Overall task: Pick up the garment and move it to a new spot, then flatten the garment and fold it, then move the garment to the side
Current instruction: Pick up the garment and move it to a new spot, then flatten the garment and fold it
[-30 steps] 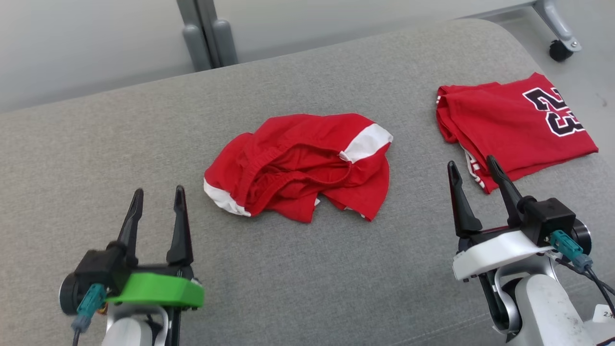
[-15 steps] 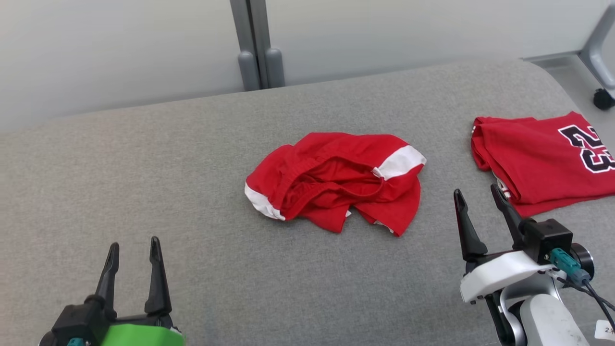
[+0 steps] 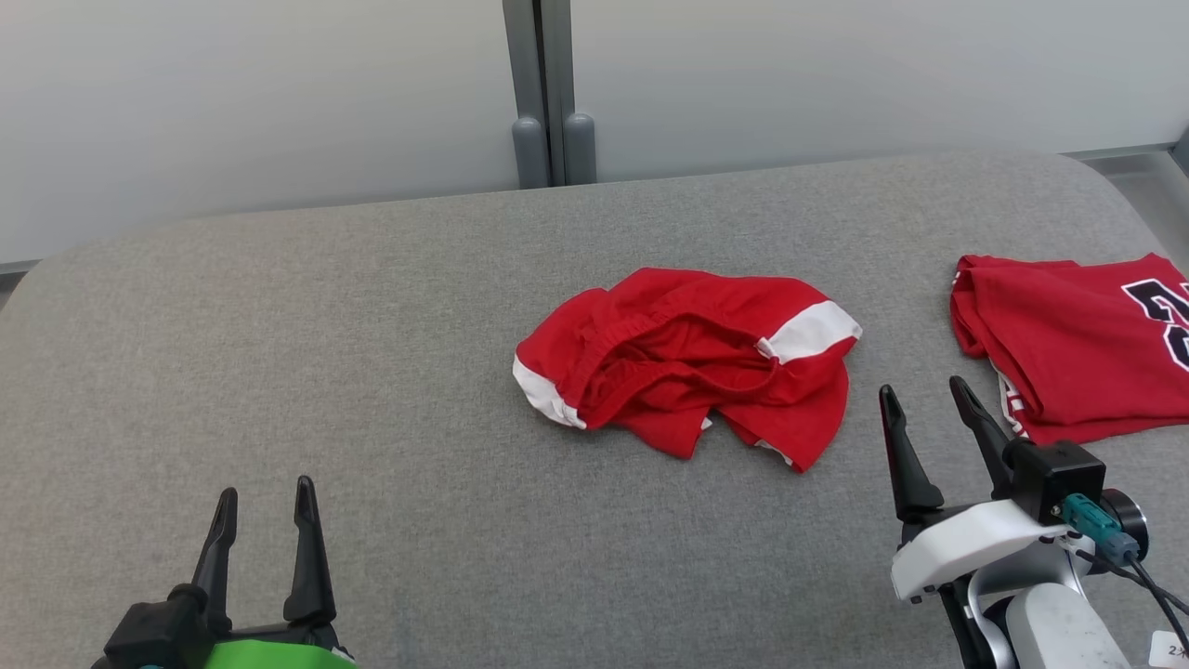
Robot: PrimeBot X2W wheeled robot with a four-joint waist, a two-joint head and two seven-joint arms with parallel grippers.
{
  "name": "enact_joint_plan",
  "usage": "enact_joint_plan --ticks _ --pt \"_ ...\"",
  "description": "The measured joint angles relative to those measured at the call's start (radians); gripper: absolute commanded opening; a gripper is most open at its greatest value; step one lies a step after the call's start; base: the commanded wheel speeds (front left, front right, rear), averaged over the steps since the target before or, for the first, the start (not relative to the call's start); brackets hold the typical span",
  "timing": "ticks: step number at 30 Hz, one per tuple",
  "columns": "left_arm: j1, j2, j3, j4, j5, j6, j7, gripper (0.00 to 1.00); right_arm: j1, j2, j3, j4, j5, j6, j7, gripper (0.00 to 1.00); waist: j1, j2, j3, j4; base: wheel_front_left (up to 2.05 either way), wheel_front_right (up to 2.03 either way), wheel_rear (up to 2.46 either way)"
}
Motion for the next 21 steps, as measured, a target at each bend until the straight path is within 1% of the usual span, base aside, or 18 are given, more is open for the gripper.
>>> enact_joint_plan --ticks 16,21 --pt "-0.001 0.0 -0.009 0.0 -0.021 0.006 0.0 1.0 -0.014 0.004 0.02 -0.002 0.0 0.0 0.004 1.0 0.0 0.0 0.02 -0.01 0.0 0.0 0.0" --pt "-0.024 0.0 -0.03 0.026 -0.077 0.004 0.0 1.0 -0.02 0.003 0.025 -0.006 0.0 0.0 0.004 1.0 0.0 0.0 0.027 -0.019 0.0 0.0 0.0"
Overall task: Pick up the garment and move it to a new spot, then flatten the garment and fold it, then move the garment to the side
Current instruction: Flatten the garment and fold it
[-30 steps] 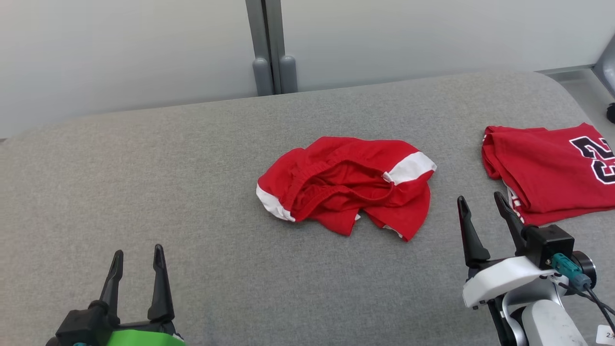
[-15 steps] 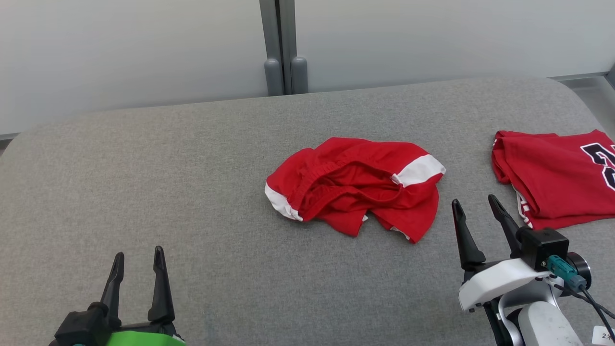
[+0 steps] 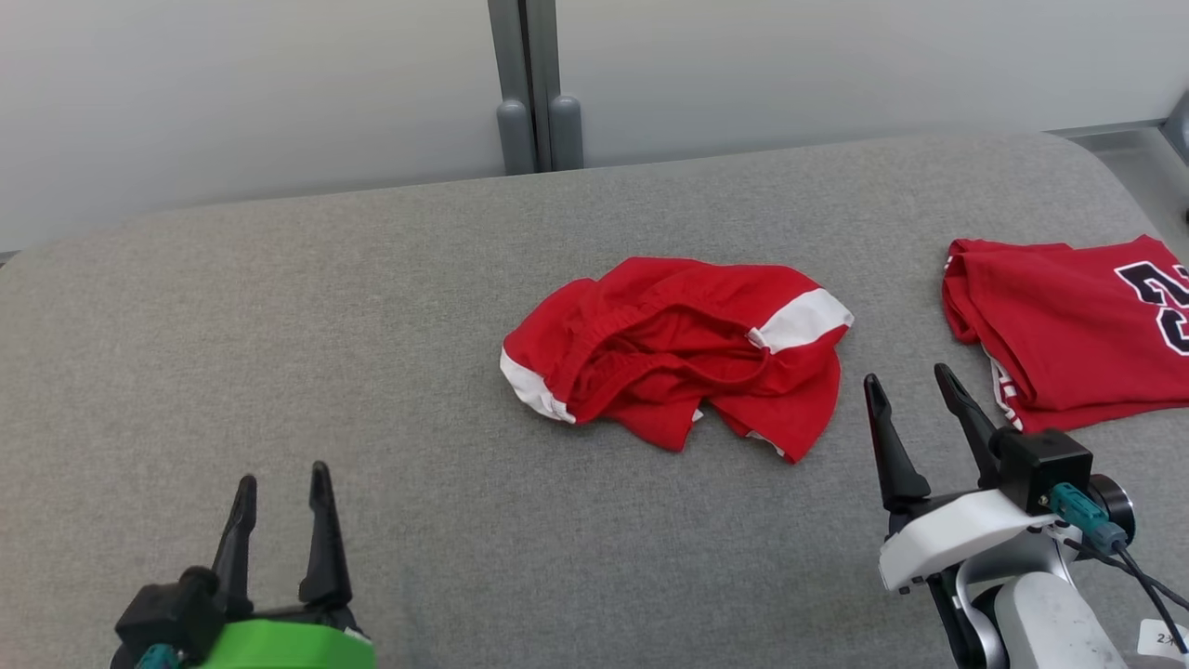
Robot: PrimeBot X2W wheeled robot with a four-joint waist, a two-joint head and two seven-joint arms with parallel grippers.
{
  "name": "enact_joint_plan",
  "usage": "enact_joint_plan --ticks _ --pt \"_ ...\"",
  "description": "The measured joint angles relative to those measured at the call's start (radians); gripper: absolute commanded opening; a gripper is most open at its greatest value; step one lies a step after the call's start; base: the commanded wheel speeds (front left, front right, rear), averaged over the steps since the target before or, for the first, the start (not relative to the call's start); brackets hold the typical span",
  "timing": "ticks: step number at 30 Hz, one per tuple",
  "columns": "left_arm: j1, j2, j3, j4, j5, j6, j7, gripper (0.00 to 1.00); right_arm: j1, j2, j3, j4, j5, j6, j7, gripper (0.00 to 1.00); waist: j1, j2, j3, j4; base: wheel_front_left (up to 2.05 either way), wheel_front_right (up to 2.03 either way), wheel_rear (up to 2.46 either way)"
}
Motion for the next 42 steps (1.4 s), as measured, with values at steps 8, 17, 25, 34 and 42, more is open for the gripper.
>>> enact_joint_plan --ticks 8,17,25,34,42 --pt "-0.22 -0.001 -0.106 0.121 -0.027 -0.02 0.043 1.0 -0.025 0.0 0.027 -0.006 0.002 0.0 0.001 1.0 0.0 0.0 0.02 -0.049 0.0 0.0 0.0" --pt "-0.452 -0.001 -0.294 0.256 -0.182 0.034 0.248 1.0 -0.062 0.007 0.05 0.008 0.018 0.0 -0.015 1.0 0.0 0.0 0.063 -0.173 0.0 0.0 0.0" --pt "-0.583 -0.003 -0.435 0.352 -0.285 0.14 0.377 1.0 -0.083 0.018 0.059 0.033 0.034 0.0 -0.044 1.0 0.0 0.0 0.116 -0.307 0.0 0.0 0.0" --pt "-0.673 -0.004 -0.492 0.477 -0.372 0.249 0.414 1.0 -0.101 0.025 0.066 0.06 0.043 0.0 -0.07 1.0 0.0 0.0 0.187 -0.432 0.0 0.0 0.0" --pt "-0.72 -0.004 -0.506 0.538 -0.441 0.281 0.396 1.0 -0.108 0.026 0.08 0.072 0.046 0.0 -0.076 1.0 0.0 0.0 0.215 -0.471 0.0 0.0 0.0"
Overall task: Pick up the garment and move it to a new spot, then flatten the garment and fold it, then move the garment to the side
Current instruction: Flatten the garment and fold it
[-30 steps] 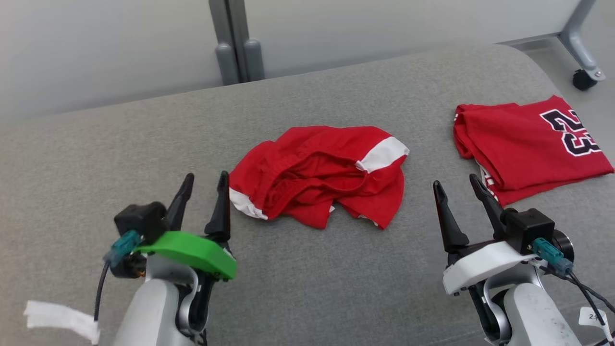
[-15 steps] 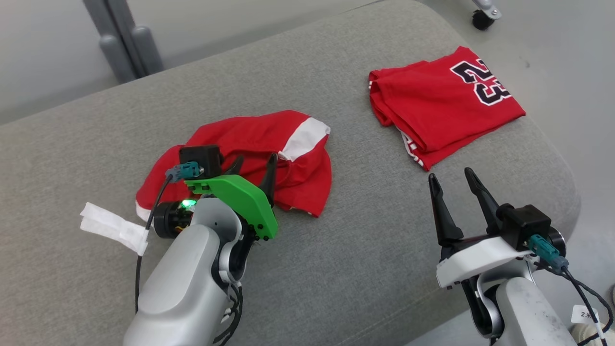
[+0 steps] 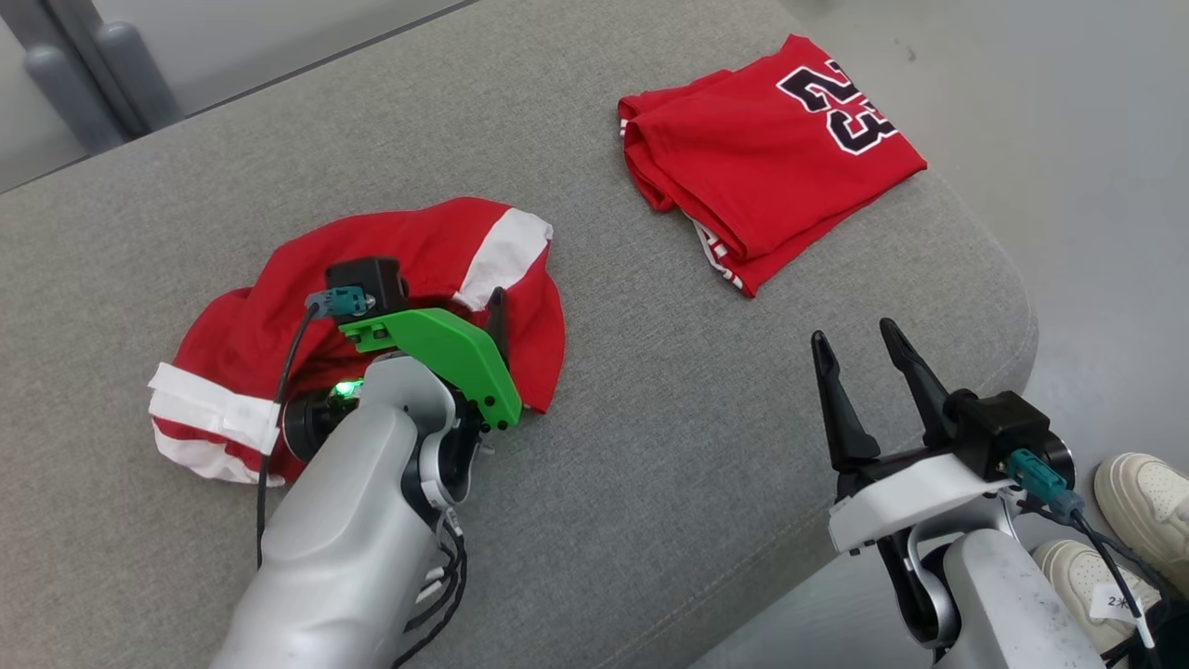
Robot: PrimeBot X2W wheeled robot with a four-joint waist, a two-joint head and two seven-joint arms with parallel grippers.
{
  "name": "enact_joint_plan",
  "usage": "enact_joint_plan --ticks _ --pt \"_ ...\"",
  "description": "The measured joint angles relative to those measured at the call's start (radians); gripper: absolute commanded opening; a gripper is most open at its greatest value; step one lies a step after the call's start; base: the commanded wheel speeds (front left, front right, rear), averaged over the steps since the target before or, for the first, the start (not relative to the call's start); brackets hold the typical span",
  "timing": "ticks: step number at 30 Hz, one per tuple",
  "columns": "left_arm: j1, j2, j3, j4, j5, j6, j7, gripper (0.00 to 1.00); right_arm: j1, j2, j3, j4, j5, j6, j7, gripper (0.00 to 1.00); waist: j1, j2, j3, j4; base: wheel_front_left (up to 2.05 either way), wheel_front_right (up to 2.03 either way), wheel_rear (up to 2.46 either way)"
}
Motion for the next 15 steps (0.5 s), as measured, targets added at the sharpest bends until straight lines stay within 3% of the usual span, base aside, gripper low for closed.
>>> enact_joint_plan --ticks 4,5,6,7,15 --pt "-0.03 0.001 -0.019 0.058 0.008 0.023 -0.003 1.0 -0.006 0.0 0.009 0.002 0.006 0.0 -0.003 1.0 0.0 0.0 0.004 -0.005 0.0 0.0 0.0" --pt "-0.036 0.001 -0.027 0.07 0.014 0.011 -0.003 0.73 -0.009 0.001 0.01 0.002 0.007 0.0 -0.003 1.0 0.0 0.0 0.006 -0.006 0.0 0.0 0.0" --pt "-0.04 0.0 -0.024 0.076 0.009 -0.002 -0.009 0.14 -0.012 0.001 0.01 0.002 0.007 0.0 -0.003 1.0 0.0 0.0 0.007 -0.007 0.0 0.0 0.0" --pt "-0.043 0.0 -0.022 0.079 0.002 -0.01 -0.025 0.0 -0.013 0.001 0.009 0.002 0.007 0.0 -0.004 1.0 0.0 0.0 0.008 -0.007 0.0 0.0 0.0" --pt "-0.12 0.001 -0.019 0.075 -0.01 -0.087 -0.172 0.0 -0.012 0.001 -0.014 0.004 0.007 0.0 -0.007 1.0 0.0 0.0 0.008 0.014 0.0 0.0 0.0"
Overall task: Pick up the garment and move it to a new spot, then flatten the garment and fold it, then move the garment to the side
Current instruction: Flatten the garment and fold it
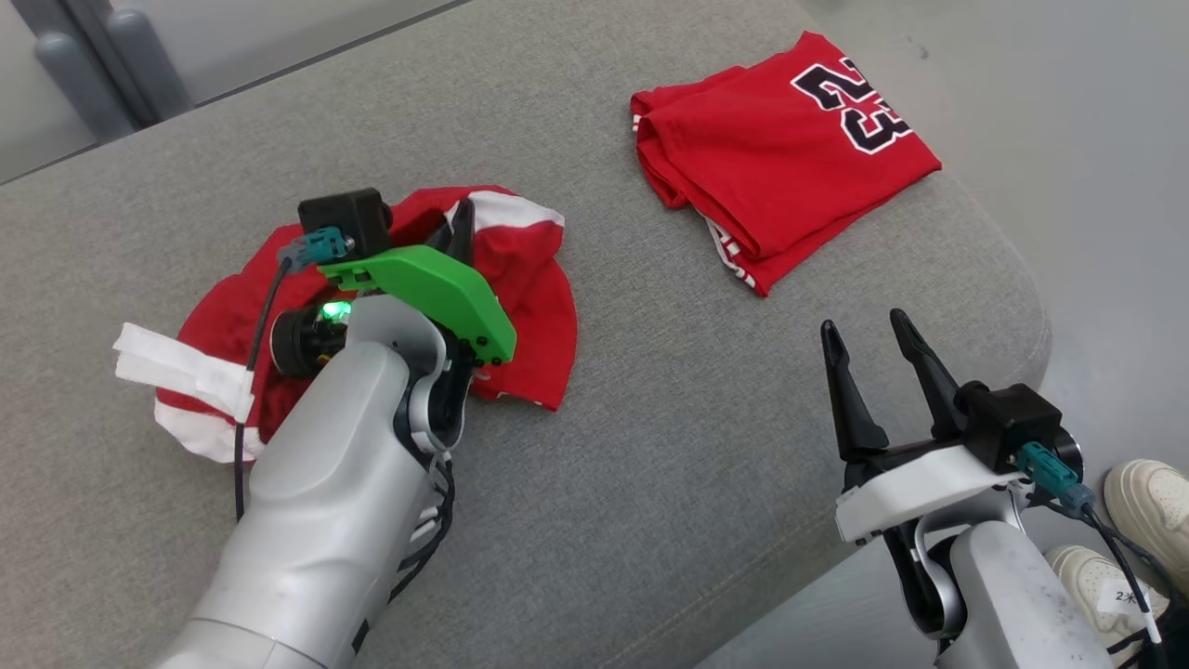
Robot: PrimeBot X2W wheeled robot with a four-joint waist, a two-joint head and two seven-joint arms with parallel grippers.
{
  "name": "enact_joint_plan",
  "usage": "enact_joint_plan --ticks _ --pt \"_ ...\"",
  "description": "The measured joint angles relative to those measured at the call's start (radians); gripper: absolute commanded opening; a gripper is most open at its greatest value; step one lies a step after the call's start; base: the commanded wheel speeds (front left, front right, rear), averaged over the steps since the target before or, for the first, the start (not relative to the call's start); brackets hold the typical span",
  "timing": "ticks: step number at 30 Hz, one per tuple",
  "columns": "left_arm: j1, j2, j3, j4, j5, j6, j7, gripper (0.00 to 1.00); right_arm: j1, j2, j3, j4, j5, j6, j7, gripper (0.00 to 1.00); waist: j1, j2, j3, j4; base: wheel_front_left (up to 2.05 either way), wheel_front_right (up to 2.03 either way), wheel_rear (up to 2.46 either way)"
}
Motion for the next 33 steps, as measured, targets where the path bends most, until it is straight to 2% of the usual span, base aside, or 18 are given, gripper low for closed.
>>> enact_joint_plan --ticks 3,7,10,14,17,20,24,26,29,33 --pt "-0.034 0.001 -0.007 -0.058 -0.041 -0.032 -0.037 0.0 0.001 0.0 -0.008 0.003 -0.003 0.0 0.0 1.0 -0.0001 0.0 -0.008 0.02 0.0 0.0 0.0" --pt "-0.103 0.0 -0.036 -0.156 -0.057 -0.049 -0.076 0.0 0.003 0.001 -0.009 0.006 -0.014 0.0 0.0 1.0 0.0 0.0 -0.027 0.052 0.0 0.0 0.0" --pt "-0.118 0.0 -0.047 -0.221 -0.068 -0.058 -0.067 0.0 0.006 0.0 -0.015 0.005 -0.02 0.0 0.003 1.0 -0.0001 0.0 -0.044 0.079 0.0 0.0 0.0" --pt "-0.046 0.015 -0.068 -0.326 -0.093 -0.067 -0.019 0.0 0.028 -0.001 -0.031 -0.002 -0.029 0.0 0.014 1.0 0.0 0.0 -0.066 0.124 0.0 0.0 0.0" --pt "0.063 0.068 -0.096 -0.421 -0.102 -0.056 0.029 0.0 0.042 -0.003 -0.04 -0.012 -0.03 0.0 0.021 1.0 0.0 0.0 -0.08 0.164 0.0 0.0 0.0" --pt "0.208 0.158 -0.133 -0.519 -0.101 -0.013 0.091 0.0 0.049 -0.002 -0.048 -0.025 -0.035 0.0 0.029 1.0 0.0 0.0 -0.091 0.205 0.0 0.0 0.0" --pt "0.407 0.315 -0.175 -0.615 -0.071 0.099 0.195 0.0 0.061 -0.003 -0.054 -0.039 -0.038 0.0 0.037 1.0 0.0 0.0 -0.103 0.263 0.0 0.0 0.0" --pt "0.464 0.372 -0.174 -0.651 -0.067 0.144 0.215 0.0 0.062 -0.004 -0.059 -0.044 -0.038 0.0 0.04 1.0 0.0 0.0 -0.107 0.29 0.0 0.0 0.0" --pt "0.499 0.416 -0.162 -0.669 -0.046 0.197 0.217 0.0 0.063 -0.005 -0.058 -0.049 -0.039 0.0 0.043 1.0 0.0 -0.0001 -0.112 0.33 0.0 0.0 0.0" --pt "0.516 0.419 -0.134 -0.62 -0.035 0.237 0.172 0.0 0.063 -0.004 -0.043 -0.053 -0.039 0.0 0.049 1.0 0.0 -0.0001 -0.118 0.377 0.0 0.0 0.0"
